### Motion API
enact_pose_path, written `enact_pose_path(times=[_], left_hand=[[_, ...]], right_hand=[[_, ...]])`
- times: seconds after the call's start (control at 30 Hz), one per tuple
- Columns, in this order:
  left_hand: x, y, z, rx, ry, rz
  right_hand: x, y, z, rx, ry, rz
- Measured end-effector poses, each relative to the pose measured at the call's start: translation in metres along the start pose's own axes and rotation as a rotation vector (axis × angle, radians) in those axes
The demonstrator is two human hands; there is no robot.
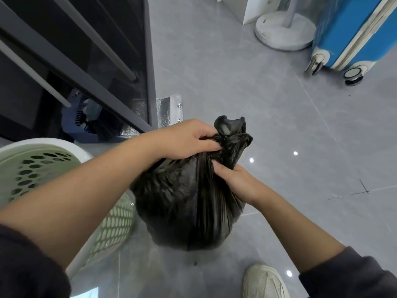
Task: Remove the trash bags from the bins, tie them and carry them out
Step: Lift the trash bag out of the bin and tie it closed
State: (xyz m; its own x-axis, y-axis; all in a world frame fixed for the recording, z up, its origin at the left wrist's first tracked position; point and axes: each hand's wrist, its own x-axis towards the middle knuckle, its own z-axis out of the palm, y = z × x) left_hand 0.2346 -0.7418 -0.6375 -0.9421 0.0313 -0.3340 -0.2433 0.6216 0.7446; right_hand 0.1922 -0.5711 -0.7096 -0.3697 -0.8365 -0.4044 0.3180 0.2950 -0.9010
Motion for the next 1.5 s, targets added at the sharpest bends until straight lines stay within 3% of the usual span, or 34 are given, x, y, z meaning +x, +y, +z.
enact_pose_path(times=[0.13, 0.2, 0.33, 0.47, 0.57, 0.67, 0.77, 0.9, 1.0, 1.17, 1.33, 1.5], left_hand=[[0.009, -0.021, 0.006, -0.001, 0.089, -0.058], [0.010, -0.034, 0.015, -0.046, 0.129, -0.085], [0.017, -0.051, 0.042, -0.004, 0.093, -0.157], [0.005, -0.049, 0.041, -0.158, 0.209, -0.303], [-0.025, -0.038, 0.026, -0.216, 0.063, -0.405], [-0.051, -0.027, 0.022, 0.040, -0.117, -0.355], [-0.047, -0.036, 0.026, 0.215, 0.034, -0.262], [-0.032, -0.056, 0.029, -0.084, 0.075, -0.337], [-0.022, -0.068, 0.040, -0.180, 0.083, -0.334], [0.000, -0.067, 0.053, -0.201, 0.033, -0.287], [0.014, -0.065, 0.060, -0.226, 0.032, -0.293], [0.002, -0.065, 0.055, -0.249, 0.229, -0.268]], right_hand=[[-0.002, -0.001, 0.006, 0.169, -0.061, 0.161], [-0.003, 0.008, 0.009, 0.109, -0.092, 0.200], [-0.004, 0.025, 0.012, 0.089, -0.073, 0.214], [0.000, 0.032, 0.007, 0.173, 0.007, 0.198], [0.004, 0.032, 0.004, 0.163, 0.030, 0.195], [0.008, 0.033, 0.005, 0.154, 0.053, 0.211], [0.011, 0.033, 0.010, 0.103, 0.032, 0.236], [0.010, 0.031, 0.012, 0.027, 0.001, 0.268], [0.008, 0.035, 0.012, -0.141, -0.059, 0.320], [0.004, 0.040, 0.015, -0.272, -0.314, 0.304], [0.009, 0.051, 0.015, -0.262, -0.291, 0.292], [0.010, 0.053, 0.016, -0.311, -0.310, 0.285]])
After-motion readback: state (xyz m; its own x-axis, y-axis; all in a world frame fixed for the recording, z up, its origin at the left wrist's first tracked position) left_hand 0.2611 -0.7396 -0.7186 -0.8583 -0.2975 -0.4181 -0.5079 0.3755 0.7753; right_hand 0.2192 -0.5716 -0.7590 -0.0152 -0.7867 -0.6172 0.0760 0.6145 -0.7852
